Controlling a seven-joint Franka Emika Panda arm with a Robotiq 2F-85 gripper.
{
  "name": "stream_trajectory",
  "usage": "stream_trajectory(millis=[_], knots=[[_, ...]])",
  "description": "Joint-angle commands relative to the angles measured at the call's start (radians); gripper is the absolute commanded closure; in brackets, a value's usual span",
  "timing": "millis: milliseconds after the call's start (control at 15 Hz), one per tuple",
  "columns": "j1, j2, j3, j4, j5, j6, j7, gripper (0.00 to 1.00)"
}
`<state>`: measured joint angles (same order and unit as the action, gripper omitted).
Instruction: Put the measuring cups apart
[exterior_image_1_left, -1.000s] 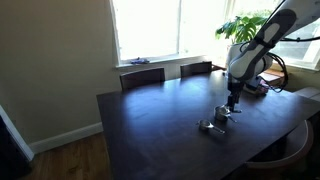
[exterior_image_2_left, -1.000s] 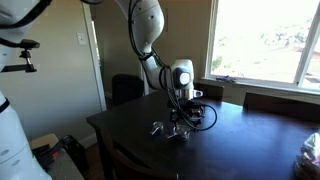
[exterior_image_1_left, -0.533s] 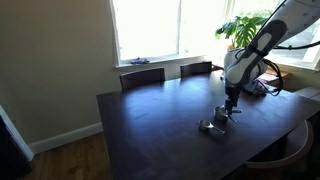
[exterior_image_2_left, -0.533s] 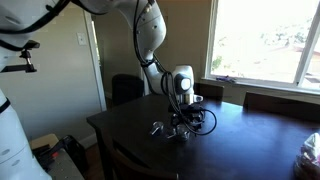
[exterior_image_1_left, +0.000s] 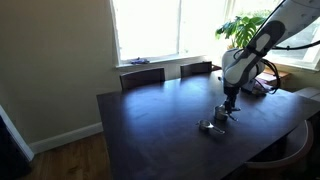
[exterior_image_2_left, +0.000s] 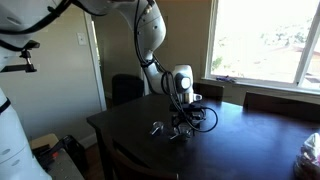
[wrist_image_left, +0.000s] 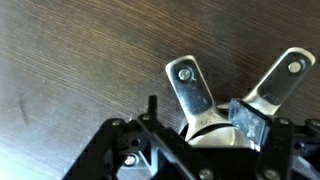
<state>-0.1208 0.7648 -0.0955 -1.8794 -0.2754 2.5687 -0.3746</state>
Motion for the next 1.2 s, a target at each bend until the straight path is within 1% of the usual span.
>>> stream_trajectory(millis=[0,133,200,267,333,400,467,533,600,667,733,800,867,933,1000,1067,1133], knots=[[-0.008,-0.065,0.004,-0.039,-0.032,-0.039,-0.039,0.2],[-0.006,-0.073,0.003,-0.037,-0.034,-0.081,-0.048,0.23],[-0.006,-0.08,0.005,-0.04,-0.037,-0.104,-0.057,0.27],[-0.004,-0.085,0.005,-0.042,-0.041,-0.122,-0.064,0.28],[-0.005,-0.092,0.007,-0.044,-0.043,-0.139,-0.075,0.32],[-0.006,-0.098,0.01,-0.044,-0.048,-0.158,-0.087,0.33],[-0.009,-0.102,0.015,-0.039,-0.052,-0.182,-0.108,0.38],[-0.01,-0.101,0.02,-0.031,-0.054,-0.207,-0.129,0.38],[-0.017,-0.099,0.03,-0.021,-0.052,-0.225,-0.159,0.36],[-0.023,-0.093,0.04,-0.013,-0.05,-0.232,-0.185,0.36],[-0.02,-0.087,0.042,-0.007,-0.054,-0.237,-0.199,0.32],[-0.015,-0.08,0.04,-0.001,-0.057,-0.243,-0.203,0.32],[-0.01,-0.074,0.04,0.007,-0.058,-0.253,-0.207,0.29],[-0.008,-0.069,0.04,0.01,-0.061,-0.254,-0.211,0.31],[-0.005,-0.062,0.038,0.014,-0.067,-0.247,-0.212,0.26],[-0.004,-0.057,0.036,0.018,-0.073,-0.247,-0.214,0.26],[-0.003,-0.054,0.034,0.019,-0.083,-0.24,-0.213,0.22]])
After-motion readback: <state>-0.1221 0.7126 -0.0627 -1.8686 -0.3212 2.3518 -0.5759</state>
